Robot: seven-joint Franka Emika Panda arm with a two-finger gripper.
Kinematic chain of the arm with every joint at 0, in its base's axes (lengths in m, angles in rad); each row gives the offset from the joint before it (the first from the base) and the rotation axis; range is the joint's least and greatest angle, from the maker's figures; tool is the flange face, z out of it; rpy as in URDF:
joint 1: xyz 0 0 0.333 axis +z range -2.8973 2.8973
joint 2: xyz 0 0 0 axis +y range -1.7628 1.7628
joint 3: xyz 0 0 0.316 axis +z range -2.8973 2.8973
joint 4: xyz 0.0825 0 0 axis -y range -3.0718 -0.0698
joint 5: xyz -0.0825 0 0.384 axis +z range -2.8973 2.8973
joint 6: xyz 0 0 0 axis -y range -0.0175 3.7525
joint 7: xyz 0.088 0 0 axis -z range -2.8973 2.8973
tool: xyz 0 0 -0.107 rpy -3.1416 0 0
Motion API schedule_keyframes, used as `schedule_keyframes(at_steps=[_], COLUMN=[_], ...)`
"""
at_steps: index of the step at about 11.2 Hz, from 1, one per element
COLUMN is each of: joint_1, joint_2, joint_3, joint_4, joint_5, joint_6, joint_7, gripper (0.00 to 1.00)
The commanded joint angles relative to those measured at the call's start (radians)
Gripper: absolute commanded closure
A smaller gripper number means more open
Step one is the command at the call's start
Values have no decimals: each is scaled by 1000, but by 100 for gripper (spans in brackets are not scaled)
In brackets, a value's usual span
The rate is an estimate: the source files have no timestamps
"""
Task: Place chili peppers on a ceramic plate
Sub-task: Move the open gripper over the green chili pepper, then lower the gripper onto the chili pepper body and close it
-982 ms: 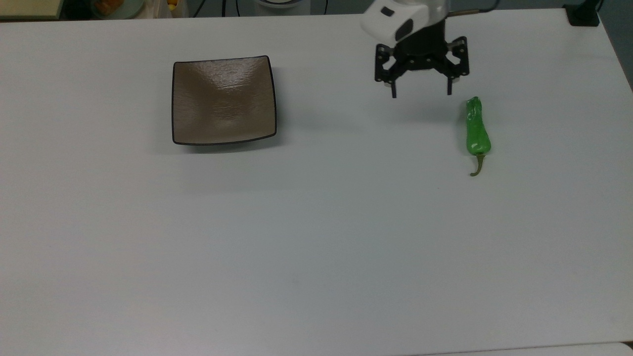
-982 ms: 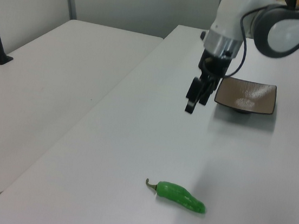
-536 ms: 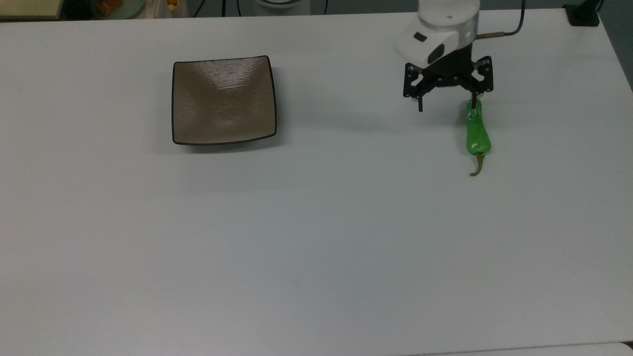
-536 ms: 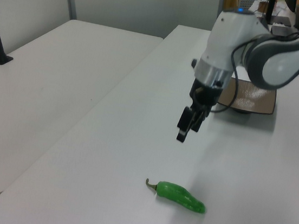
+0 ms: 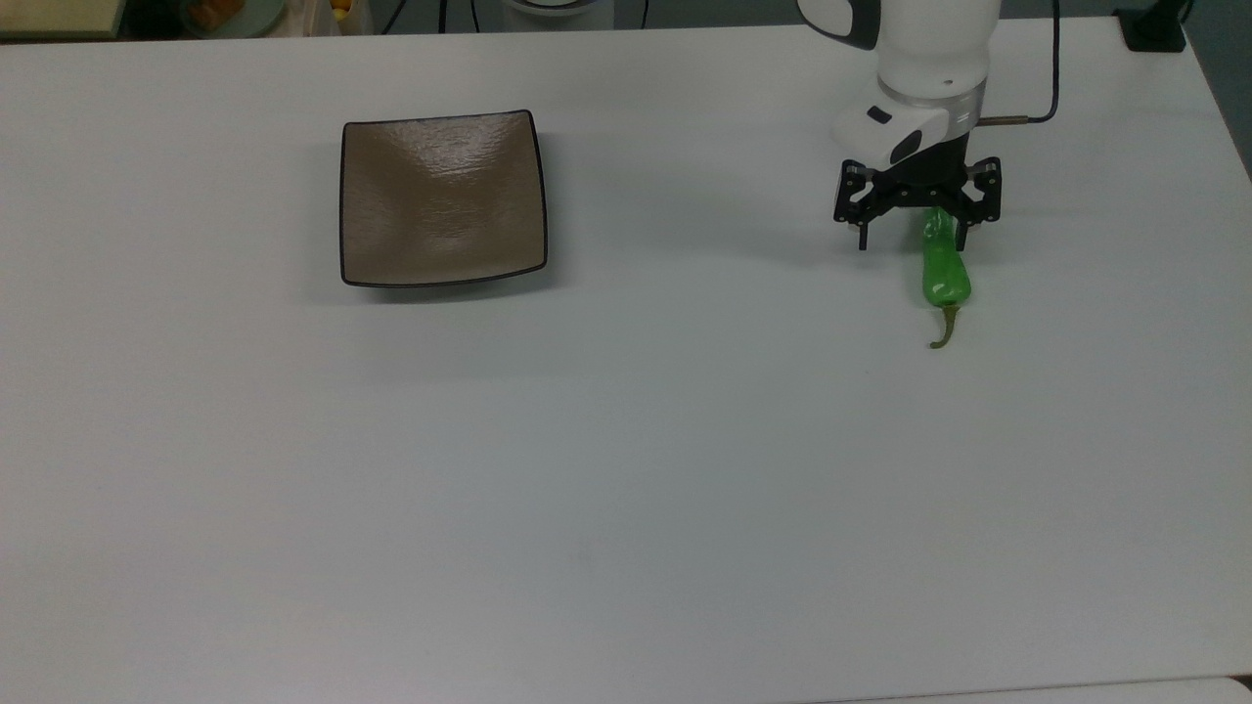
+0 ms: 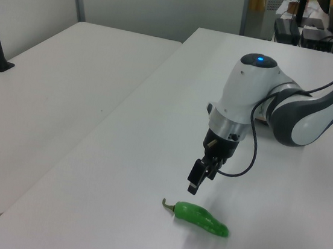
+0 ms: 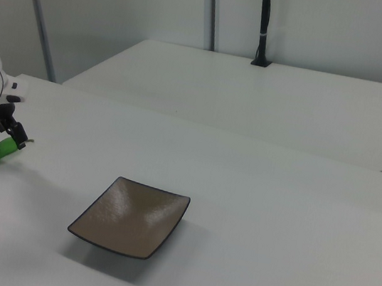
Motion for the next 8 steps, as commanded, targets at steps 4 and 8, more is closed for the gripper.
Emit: schedule_keyframes(at_steps=[4,8], joint_1=[38,49], joint_2=[60,78], joint_3=[0,17], joint_4=[30,44], joint_5=[-45,-53], joint_6=[20,20], joint_7=[48,61], gripper=[0,0])
